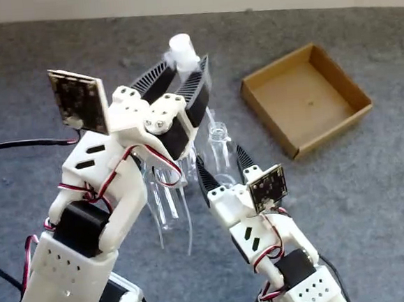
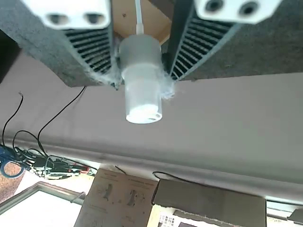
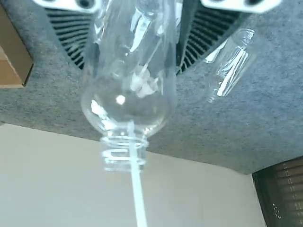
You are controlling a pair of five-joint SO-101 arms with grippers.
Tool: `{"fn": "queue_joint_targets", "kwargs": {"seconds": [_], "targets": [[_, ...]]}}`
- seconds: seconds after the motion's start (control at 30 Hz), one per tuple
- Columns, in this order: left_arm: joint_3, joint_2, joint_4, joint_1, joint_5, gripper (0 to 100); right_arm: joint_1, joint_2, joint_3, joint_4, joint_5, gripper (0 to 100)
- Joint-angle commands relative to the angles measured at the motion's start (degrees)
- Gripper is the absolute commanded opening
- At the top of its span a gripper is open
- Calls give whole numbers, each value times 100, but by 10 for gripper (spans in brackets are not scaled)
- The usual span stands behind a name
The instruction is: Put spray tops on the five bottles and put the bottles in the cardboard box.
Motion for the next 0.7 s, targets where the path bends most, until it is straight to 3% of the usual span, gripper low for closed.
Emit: {"fn": "queue_joint_targets", "kwargs": {"seconds": [0.0, 0.33, 0.5, 0.67], "targets": [[198, -92, -149, -48, -35, 30, -13, -127, 681, 4, 9, 170], [1314, -75, -149, 514, -88, 35, -13, -127, 681, 13, 9, 170], [1385, -57, -123, 576, -993, 35, -13, -127, 681, 13, 9, 170], [1780, -92, -123, 585, -1090, 35, -13, -127, 681, 13, 9, 170]]}}
